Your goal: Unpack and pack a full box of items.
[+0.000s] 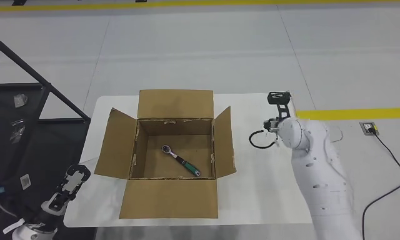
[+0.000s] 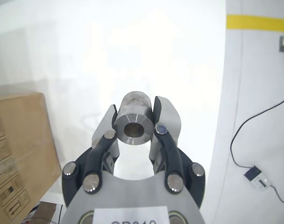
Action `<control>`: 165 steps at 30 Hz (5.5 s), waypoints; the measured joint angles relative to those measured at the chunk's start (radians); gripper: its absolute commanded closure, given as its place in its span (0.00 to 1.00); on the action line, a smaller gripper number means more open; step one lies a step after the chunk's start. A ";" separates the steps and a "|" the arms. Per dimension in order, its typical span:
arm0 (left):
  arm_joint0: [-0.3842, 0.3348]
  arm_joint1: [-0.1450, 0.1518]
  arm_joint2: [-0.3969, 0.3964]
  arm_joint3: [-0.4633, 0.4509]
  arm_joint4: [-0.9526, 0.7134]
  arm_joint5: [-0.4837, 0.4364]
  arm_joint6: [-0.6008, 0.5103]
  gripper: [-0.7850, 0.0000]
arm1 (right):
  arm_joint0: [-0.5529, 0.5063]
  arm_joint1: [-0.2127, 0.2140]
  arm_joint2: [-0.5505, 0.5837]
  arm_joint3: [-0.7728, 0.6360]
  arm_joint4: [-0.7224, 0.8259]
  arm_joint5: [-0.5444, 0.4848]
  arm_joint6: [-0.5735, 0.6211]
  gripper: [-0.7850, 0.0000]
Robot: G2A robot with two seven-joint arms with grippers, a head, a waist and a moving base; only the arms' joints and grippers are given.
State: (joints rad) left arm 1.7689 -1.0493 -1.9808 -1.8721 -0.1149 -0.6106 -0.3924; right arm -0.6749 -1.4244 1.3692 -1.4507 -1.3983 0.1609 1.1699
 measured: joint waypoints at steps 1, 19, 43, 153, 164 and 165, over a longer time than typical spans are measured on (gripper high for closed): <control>0.000 0.000 0.000 0.000 0.000 0.000 0.000 0.00 | -0.028 -0.001 -0.027 -0.095 -0.035 0.012 0.024 1.00; 0.000 0.000 0.000 0.000 0.000 0.000 0.000 0.00 | 0.380 -0.159 -0.634 0.082 0.089 -0.172 0.007 1.00; 0.000 0.000 0.000 0.000 0.000 0.000 0.000 0.00 | 0.558 -0.506 -0.894 1.175 0.522 -0.369 -0.295 0.89; -0.230 -0.013 0.246 -0.040 0.345 0.282 -0.078 0.00 | -0.057 0.017 -0.081 0.033 1.204 -0.785 0.026 0.00; -0.121 0.034 0.035 0.158 0.029 -0.001 -0.588 0.00 | 0.202 -0.047 -0.376 0.425 1.125 -0.777 -0.104 0.00; -0.121 0.038 0.038 0.173 0.009 -0.021 -0.642 0.00 | 0.215 -0.052 -0.390 0.447 1.119 -0.778 -0.118 0.00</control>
State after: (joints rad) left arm 1.6483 -1.0110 -1.9424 -1.6987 -0.1060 -0.6312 -1.0347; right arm -0.4599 -1.4763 0.9794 -1.0035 -0.2794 -0.6168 1.0523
